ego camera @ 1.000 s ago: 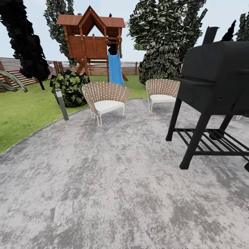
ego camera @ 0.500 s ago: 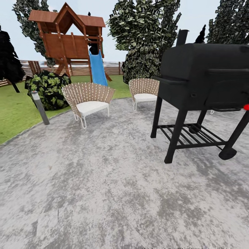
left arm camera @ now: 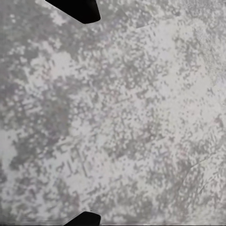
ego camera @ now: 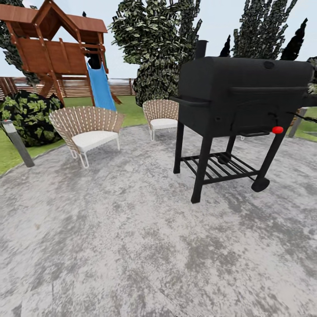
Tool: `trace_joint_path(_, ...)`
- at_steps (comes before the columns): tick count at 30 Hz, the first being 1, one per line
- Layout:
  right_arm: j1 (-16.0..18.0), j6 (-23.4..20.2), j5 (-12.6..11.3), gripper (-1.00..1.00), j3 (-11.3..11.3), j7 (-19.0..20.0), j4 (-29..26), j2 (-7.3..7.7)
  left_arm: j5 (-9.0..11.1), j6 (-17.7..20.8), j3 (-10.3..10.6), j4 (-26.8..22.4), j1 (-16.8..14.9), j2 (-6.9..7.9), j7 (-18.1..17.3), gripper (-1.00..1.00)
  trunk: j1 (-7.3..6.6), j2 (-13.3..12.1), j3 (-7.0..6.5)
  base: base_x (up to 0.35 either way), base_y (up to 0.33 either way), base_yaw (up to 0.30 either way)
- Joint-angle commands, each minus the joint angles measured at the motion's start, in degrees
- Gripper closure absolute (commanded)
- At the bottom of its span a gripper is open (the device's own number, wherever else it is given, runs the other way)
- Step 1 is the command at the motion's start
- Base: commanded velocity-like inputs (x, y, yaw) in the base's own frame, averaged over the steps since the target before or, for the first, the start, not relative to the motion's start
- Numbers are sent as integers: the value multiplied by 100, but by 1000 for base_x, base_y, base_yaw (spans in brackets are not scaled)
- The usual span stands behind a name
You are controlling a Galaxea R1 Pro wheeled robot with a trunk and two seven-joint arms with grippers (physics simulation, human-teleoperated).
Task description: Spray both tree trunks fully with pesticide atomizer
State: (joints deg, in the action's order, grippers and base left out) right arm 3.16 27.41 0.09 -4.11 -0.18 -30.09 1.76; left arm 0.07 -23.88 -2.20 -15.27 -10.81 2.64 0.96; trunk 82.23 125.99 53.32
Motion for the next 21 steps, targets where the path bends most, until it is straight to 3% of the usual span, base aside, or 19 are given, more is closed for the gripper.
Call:
trace_joint_path(1, 0, 0, 0, -100, 2, 0, 1, 0, 1, 1, 0, -1, 0, 0, 0, -100, 0, 0, 0, 0, 0, -300)
trace_joint_path(17, 0, 0, 0, -100, 6, 0, 2, 0, -21, -4, 9, -2, 0, -7, -6, -100, 0, 0, 0, 0, 0, -300)
trace_joint_path(21, 0, 1, 0, -100, 7, 0, 3, 0, -16, -3, 9, -2, 0, -9, -5, -100, 88, 160, 72, 0, 0, -300)
